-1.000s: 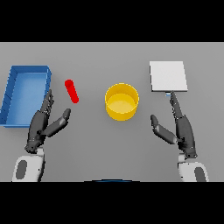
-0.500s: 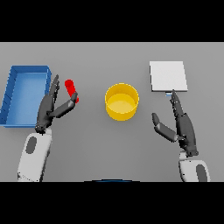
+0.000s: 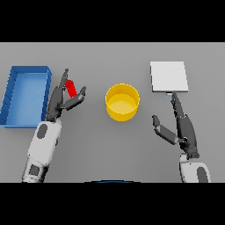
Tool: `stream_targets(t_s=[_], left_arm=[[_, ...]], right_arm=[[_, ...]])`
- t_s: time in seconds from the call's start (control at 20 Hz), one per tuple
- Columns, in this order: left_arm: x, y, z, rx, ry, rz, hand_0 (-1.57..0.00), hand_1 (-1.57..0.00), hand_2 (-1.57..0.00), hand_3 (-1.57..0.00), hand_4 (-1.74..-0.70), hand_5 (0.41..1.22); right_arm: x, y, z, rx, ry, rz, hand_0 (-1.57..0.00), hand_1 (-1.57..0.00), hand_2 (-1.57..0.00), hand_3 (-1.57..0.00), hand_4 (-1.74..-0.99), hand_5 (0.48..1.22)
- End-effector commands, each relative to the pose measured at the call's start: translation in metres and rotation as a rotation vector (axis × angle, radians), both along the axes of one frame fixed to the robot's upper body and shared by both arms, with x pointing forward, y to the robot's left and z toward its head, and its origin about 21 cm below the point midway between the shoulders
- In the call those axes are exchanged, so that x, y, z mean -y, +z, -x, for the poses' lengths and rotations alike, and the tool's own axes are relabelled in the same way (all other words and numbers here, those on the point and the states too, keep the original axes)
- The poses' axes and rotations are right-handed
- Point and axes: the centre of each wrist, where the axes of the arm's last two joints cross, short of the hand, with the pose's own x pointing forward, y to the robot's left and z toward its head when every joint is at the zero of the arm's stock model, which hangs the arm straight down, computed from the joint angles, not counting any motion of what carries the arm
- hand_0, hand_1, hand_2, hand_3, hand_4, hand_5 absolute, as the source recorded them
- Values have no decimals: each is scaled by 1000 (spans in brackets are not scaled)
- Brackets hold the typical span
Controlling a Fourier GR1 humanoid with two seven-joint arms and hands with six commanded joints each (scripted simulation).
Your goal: Pick up the red beaker and tilt it to pour out 1 green nut into yellow bowl. Pick up the yellow bowl and place it on the metallic measuring scale.
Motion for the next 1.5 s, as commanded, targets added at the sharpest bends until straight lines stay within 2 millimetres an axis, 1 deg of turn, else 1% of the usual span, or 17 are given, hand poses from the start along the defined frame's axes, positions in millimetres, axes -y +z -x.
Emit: stream_targets(t_s=[0.0, 0.1, 0.25, 0.35, 0.4, 0.45, 0.5, 0.6, 0.7, 0.75, 0.8, 0.95, 1.0, 1.2, 1.3, 1.35, 1.45], left_arm=[[-1, 0, -5, 6, 0, -3, 1, 1, 1, 1, -1252, 661], [3, 2, -12, 14, -6, -12, 1, 1, 1, 1, -1261, 671], [1, 0, -21, 15, -3, -20, 1, 1, 1, 1, -1259, 684], [10, -5, -22, 40, -2, -10, 1, -24, -41, 1, -1297, 715], [12, -6, -24, 43, 8, 0, -93, -141, -150, -47, -1324, 741], [12, -5, -26, 54, 23, 12, -322, -364, -358, -218, -1355, 770], [16, -4, -26, 52, 33, 22, -572, -606, -600, -421, -1424, 860], [20, -7, -26, 84, 21, 16, -932, -953, -950, -761, -1529, 990], [22, -9, -28, 107, 10, 34, -1162, -1176, -1173, -997, -1601, 1073], [21, -9, -28, 107, 15, 35, -1244, -1255, -1253, -1111, -1572, 1103], [20, -10, -27, 117, 17, 46, -1309, -1318, -1317, -1203, -1606, 1119], [23, -2, -32, 104, 47, 54, -1437, -1441, -1441, -1383, -1672, 1128], [20, 1, -33, 122, 46, 47, -1464, -1467, -1467, -1420, -1686, 1129], [17, 22, -39, 173, 14, -20, -1527, -1529, -1528, -1509, -1718, 1126], [14, 40, -43, 196, -28, -105, -1543, -1544, -1544, -1532, -1726, 1130], [14, 50, -46, 209, -61, -170, -1549, -1549, -1549, -1539, -1729, 1134], [18, 66, -49, 231, -131, -348, -1557, -1557, -1557, -1551, -1734, 1139]], right_arm=[[-1, 3, -1, -5, 2, -17, 1, 1, 1, 1, -1257, 686], [-2, -1, 0, -18, 1, -13, 1, 1, 1, 1, -1267, 692], [0, 3, 2, 9, 7, -19, 1, 1, 1, 1, -1261, 690], [-1, 6, 1, -2, -3, -4, 1, 1, 1, 1, -1259, 691], [0, 5, 0, -3, -6, -3, 1, 1, 1, 1, -1255, 691], [-3, 4, -1, -12, -9, 3, 1, 1, 1, 1, -1252, 690], [0, 3, -2, -15, -13, 5, 1, 1, 1, 1, -1247, 688], [0, 3, 1, 2, -5, 11, 1, 1, 1, 1, -1241, 695], [0, 3, -3, -11, -13, -2, 1, 1, 1, 1, -1233, 688], [0, 5, -2, -3, -11, -3, 1, 1, 1, 1, -1233, 686], [-1, 3, -2, 3, -7, -5, 1, 1, 1, 1, -1232, 685], [-5, 1, -6, -7, -12, 18, 1, 1, 1, 1, -1196, 673], [-2, 0, -6, 2, -17, 20, 1, 1, 1, 1, -1186, 670], [-5, -2, -6, 13, -27, 53, 1, 1, 1, 1, -1127, 659], [-3, -6, 0, 26, -29, 67, 1, 1, 1, 1, -1108, 656], [-2, -4, -4, 15, -36, 70, 1, 1, 1, 1, -1103, 656], [-2, -5, -2, 29, -21, 73, 1, 1, 1, 1, -1095, 660]])
